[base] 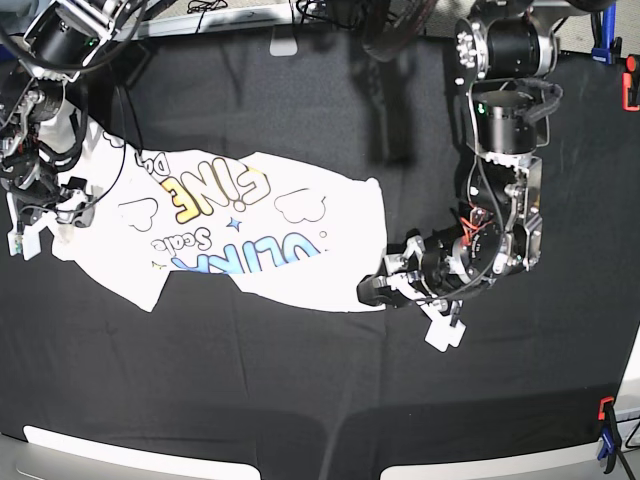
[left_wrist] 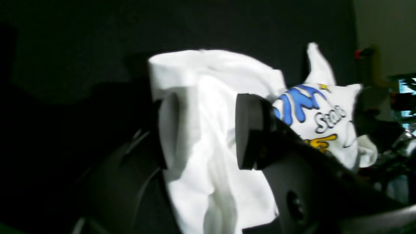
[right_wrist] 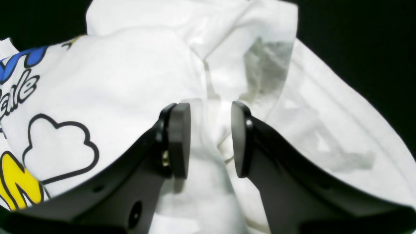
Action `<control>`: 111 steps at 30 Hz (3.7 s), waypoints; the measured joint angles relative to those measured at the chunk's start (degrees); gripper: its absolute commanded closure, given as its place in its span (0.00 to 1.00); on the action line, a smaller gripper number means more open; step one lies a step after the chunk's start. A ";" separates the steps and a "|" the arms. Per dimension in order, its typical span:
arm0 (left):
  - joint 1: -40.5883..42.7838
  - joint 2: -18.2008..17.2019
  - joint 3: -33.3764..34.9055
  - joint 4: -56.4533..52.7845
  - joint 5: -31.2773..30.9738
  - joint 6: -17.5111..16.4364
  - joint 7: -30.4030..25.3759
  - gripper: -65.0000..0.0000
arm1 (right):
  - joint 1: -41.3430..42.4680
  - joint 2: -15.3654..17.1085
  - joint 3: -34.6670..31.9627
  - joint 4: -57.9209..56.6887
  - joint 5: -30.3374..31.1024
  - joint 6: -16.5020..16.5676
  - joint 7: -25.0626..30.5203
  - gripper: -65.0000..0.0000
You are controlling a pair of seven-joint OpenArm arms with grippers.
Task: Layout the t-shirt on the table in an organized manner, then fold the t-shirt properly
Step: 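Reach the left gripper to the t-shirt hem and grasp it, then lift the t-shirt with both grippers and swing it toward the right gripper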
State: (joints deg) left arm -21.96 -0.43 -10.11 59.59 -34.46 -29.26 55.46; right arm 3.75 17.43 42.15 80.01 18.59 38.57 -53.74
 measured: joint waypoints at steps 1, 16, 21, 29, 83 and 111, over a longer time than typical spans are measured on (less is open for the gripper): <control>-0.04 0.42 -0.02 -0.02 0.76 -0.72 -0.11 0.60 | 0.02 0.00 0.00 -0.04 0.00 0.00 -0.02 0.69; -0.44 1.86 6.01 -1.25 20.83 11.26 -7.91 0.60 | 0.02 0.00 0.00 -0.04 0.50 0.00 -0.72 0.69; -0.33 1.90 9.97 -1.27 24.15 14.03 -13.97 0.60 | 0.02 -0.13 0.00 -0.04 1.16 0.00 -2.25 0.69; -0.44 1.97 18.36 -1.99 29.03 14.03 -15.21 1.00 | -0.09 -3.48 0.04 -0.04 5.25 0.00 -4.63 1.00; -34.91 7.54 38.18 -1.70 8.98 7.98 -22.40 1.00 | 0.74 23.02 16.44 12.79 6.93 -5.20 -11.28 1.00; -33.77 7.54 38.29 -1.70 -1.42 2.58 -2.97 1.00 | 2.45 23.61 -11.41 13.00 28.57 1.05 -7.52 0.59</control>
State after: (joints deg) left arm -55.72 7.11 28.18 57.89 -35.88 -26.68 52.49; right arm 6.20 41.04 30.74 93.01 47.16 39.62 -61.25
